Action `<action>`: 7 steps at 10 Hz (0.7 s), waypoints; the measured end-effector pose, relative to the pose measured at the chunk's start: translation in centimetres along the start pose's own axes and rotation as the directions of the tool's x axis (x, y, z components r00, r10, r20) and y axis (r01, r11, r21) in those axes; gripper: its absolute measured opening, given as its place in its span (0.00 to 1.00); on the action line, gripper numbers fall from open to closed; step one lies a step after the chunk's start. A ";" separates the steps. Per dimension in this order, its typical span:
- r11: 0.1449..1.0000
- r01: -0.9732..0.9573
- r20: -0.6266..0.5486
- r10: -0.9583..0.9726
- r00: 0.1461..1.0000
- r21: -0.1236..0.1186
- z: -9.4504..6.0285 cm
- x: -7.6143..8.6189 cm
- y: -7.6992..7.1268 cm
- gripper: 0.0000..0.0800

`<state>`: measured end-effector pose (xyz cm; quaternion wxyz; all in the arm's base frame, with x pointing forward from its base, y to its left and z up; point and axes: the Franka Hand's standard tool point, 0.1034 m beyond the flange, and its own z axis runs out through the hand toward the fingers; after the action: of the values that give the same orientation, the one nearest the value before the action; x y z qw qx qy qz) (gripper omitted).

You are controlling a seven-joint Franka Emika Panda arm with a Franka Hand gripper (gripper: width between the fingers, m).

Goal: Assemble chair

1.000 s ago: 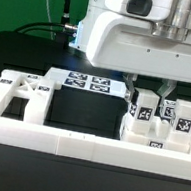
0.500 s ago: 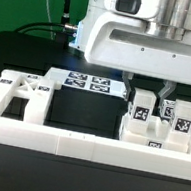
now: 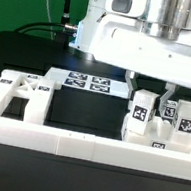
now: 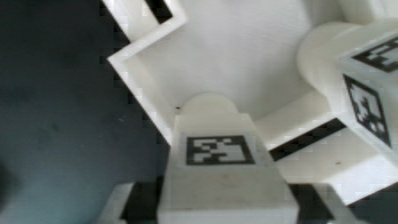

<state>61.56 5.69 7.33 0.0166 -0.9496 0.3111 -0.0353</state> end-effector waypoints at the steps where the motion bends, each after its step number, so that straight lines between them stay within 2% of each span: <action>1: 0.998 -0.058 0.000 0.058 0.998 0.000 0.0 0.0 0.0 0.36; 3: 0.984 -0.178 0.002 0.178 0.984 0.004 0.0 -0.1 0.0 0.36; 4: 0.959 -0.282 0.000 0.282 0.960 0.015 0.1 -0.1 0.0 0.36; 7: 0.816 -0.576 0.028 0.575 0.817 0.050 0.1 -0.2 0.1 0.36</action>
Offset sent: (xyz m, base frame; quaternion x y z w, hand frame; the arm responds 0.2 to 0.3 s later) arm -0.0184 0.0064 -0.0072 0.0012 -0.0055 0.2143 0.9767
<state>61.37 5.69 7.22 0.0548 -0.8106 0.5822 -0.0316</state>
